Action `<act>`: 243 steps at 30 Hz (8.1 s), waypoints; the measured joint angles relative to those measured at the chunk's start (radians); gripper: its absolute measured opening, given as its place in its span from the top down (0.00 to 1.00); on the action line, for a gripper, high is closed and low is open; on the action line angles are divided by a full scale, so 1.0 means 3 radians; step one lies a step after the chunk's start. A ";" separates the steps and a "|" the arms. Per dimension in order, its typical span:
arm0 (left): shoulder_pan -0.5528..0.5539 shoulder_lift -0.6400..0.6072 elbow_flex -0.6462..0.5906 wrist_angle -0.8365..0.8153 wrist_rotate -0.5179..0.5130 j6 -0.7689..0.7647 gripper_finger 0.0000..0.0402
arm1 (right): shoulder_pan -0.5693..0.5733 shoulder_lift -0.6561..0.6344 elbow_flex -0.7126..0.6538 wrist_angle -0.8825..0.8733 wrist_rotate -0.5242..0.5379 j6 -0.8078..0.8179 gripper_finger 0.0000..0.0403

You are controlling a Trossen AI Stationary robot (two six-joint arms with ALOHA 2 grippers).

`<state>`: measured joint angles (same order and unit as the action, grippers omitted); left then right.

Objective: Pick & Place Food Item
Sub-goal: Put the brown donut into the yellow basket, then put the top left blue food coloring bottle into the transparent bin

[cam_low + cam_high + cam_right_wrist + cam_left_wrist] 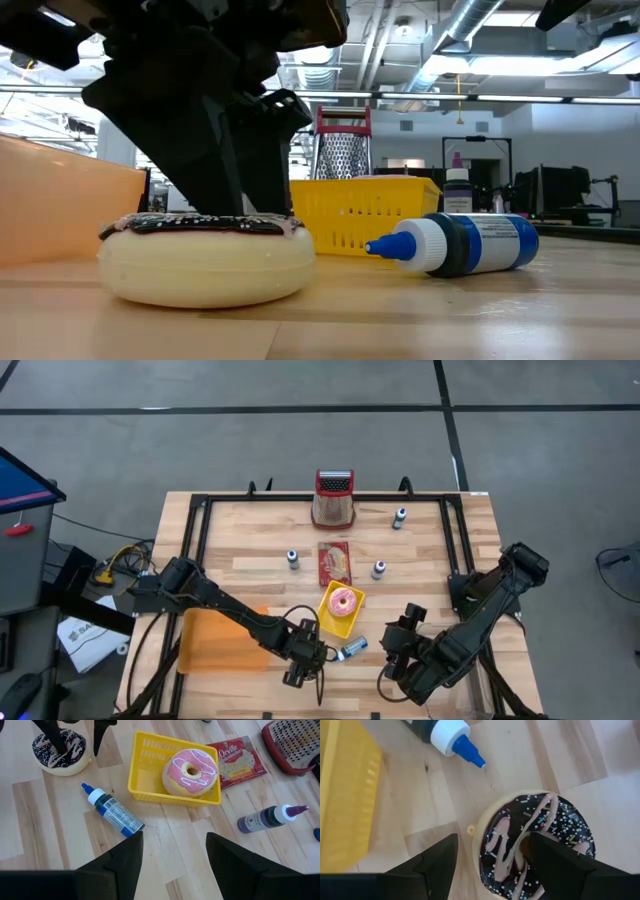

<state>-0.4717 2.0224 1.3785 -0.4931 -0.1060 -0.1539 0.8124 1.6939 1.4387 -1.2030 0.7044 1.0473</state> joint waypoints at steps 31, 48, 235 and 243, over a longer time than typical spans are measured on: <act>0.0010 0.0037 -0.0153 0.0205 0.0005 0.0052 0.40 | 0.0015 0.0000 0.0000 0.0023 0.0000 0.0042 0.48; 0.0054 -0.0072 -0.0159 0.0161 0.0113 0.0081 0.82 | 0.0015 0.0000 0.0000 0.0022 0.0000 0.0064 0.48; 0.2528 -0.2710 -0.2603 0.1544 0.0249 0.1111 0.25 | -0.0960 0.0062 -0.0009 0.0758 -0.0337 -0.1327 0.48; 0.2574 -0.2544 -0.2603 0.1548 0.0178 0.1077 0.25 | -0.0937 0.0062 -0.0009 0.0758 -0.0336 -0.1248 0.48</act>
<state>0.3006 1.2593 0.5976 -0.0288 -0.0524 0.1693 0.5312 1.7126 1.4361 -0.9756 0.6037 0.6729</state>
